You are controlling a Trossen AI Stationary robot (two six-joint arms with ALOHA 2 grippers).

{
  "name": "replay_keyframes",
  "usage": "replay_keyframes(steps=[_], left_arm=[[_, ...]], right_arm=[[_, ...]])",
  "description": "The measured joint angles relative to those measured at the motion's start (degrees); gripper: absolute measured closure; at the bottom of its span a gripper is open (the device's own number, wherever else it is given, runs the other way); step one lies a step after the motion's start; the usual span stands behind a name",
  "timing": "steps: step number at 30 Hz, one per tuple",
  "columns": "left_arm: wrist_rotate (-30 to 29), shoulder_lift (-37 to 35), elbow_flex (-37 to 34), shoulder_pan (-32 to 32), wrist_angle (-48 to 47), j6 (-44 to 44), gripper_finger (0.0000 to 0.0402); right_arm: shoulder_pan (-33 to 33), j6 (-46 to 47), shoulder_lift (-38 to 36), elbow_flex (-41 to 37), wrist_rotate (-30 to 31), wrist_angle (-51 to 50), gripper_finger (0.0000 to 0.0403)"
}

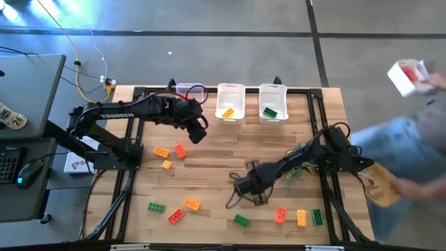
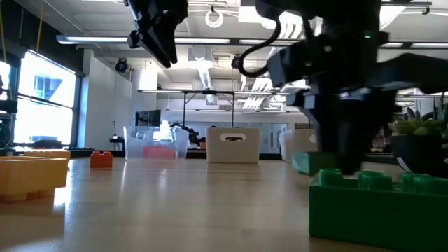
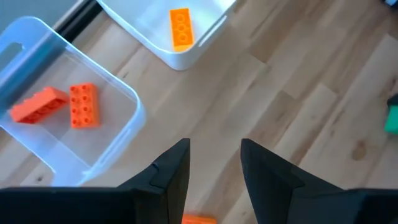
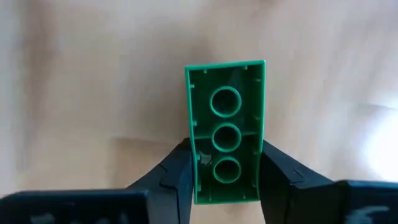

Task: Sort & place blocks by color
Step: Put the green game piece into the right white bin

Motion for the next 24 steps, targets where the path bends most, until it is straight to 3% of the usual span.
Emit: replay_keyframes(steps=[15,24], left_arm=[[0.18,0.00,-0.02,9.94,0.90,10.96,0.0271],[3.55,0.00,-0.02,12.28,1.21,13.51,0.0271]], right_arm=[[-22.61,9.10,-13.75,0.21,13.60,-4.18,0.0294],[-38.28,9.69,-19.65,0.23,14.37,-4.52,0.0294]])
